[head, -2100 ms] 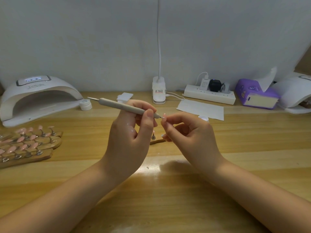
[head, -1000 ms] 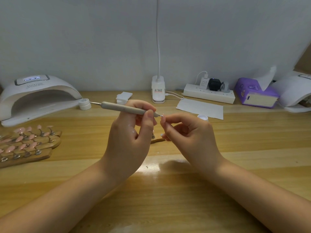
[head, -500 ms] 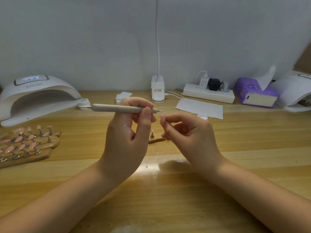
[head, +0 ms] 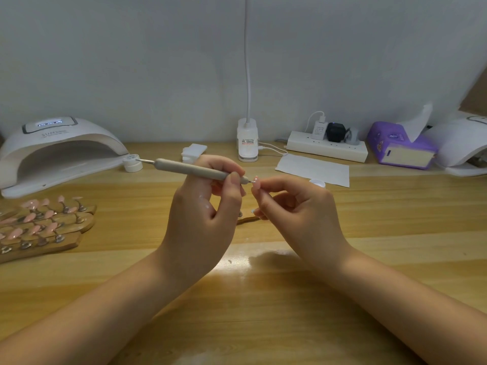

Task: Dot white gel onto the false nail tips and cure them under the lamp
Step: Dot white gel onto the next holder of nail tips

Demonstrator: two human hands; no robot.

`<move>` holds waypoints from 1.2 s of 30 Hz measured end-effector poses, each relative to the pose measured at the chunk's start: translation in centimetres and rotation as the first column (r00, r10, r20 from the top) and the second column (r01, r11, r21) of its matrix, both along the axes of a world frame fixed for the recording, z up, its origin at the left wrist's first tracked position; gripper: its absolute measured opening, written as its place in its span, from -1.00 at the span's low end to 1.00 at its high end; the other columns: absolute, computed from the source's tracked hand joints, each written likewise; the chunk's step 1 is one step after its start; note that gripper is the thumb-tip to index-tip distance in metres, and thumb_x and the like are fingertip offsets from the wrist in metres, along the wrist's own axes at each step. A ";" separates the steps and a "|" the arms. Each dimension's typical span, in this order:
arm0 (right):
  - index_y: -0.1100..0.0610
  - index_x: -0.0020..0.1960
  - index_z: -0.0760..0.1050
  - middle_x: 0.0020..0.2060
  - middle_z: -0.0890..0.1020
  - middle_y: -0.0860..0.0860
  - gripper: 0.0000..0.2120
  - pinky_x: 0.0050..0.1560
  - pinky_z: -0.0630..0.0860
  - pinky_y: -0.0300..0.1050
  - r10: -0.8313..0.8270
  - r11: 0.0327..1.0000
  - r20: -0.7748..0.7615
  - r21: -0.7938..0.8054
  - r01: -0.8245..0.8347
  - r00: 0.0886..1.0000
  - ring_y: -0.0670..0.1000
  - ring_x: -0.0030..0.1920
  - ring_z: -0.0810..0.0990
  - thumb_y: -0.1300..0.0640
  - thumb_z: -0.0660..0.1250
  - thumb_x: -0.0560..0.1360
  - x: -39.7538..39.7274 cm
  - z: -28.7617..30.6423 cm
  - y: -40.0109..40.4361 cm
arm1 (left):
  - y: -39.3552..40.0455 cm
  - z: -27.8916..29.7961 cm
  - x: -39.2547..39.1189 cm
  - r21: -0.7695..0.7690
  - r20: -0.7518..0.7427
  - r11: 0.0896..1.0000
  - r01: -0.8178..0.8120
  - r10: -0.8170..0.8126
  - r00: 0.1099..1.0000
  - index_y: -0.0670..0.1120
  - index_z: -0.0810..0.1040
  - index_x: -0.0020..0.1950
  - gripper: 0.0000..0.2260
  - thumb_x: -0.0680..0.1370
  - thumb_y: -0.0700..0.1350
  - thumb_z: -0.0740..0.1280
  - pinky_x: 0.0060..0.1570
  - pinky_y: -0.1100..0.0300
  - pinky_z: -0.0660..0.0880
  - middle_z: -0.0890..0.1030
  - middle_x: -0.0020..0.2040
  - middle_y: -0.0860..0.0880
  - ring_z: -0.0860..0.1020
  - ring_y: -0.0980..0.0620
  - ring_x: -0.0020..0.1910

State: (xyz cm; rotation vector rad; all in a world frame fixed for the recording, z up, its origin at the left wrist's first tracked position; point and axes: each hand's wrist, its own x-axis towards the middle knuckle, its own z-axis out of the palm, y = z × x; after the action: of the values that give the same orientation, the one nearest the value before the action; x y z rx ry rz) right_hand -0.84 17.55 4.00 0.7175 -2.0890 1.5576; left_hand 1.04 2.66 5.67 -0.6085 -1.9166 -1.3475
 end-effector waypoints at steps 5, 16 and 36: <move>-0.06 -0.01 0.58 -0.21 0.69 -0.08 -0.84 -0.23 0.65 -0.04 -0.003 1.000 -0.008 0.003 0.003 1.000 -0.04 -0.24 0.69 0.19 0.40 0.50 -0.1 -0.1 0.0 | 0.0 -0.1 0.0 0.000 0.008 1.000 0.000 0.000 1.000 0.01 0.44 -0.03 -0.93 0.55 -0.07 0.18 -0.19 0.42 0.47 0.54 -0.21 0.09 0.57 0.13 -0.20; -0.02 0.00 0.60 -0.21 0.69 -0.07 -0.85 -0.24 0.65 -0.04 -0.005 1.000 -0.019 0.006 0.005 1.000 -0.05 -0.25 0.69 0.20 0.40 0.50 -0.2 -0.2 0.1 | 0.0 -0.2 -0.1 -0.013 -0.001 1.000 -0.016 0.016 1.000 -0.08 0.46 -0.01 -0.88 0.55 -0.08 0.18 -0.18 0.43 0.46 0.54 -0.20 0.09 0.57 0.14 -0.19; 0.01 0.00 0.61 -0.21 0.68 -0.07 -0.88 -0.22 0.65 -0.03 -0.022 1.000 0.006 0.007 0.022 1.000 -0.04 -0.24 0.69 0.18 0.39 0.50 -0.3 -0.2 0.2 | -0.1 0.4 0.2 0.051 -0.046 0.999 0.016 -0.014 0.999 0.03 0.43 -0.01 -0.93 0.59 -0.11 0.17 -0.19 0.38 0.48 0.55 -0.21 -0.01 0.57 0.10 -0.21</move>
State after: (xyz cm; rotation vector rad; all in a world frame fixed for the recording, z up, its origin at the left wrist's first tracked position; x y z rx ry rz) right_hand -1.09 17.70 3.81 0.6912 -2.1003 1.5433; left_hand 1.21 2.59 6.04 -0.6243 -1.8389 -1.3758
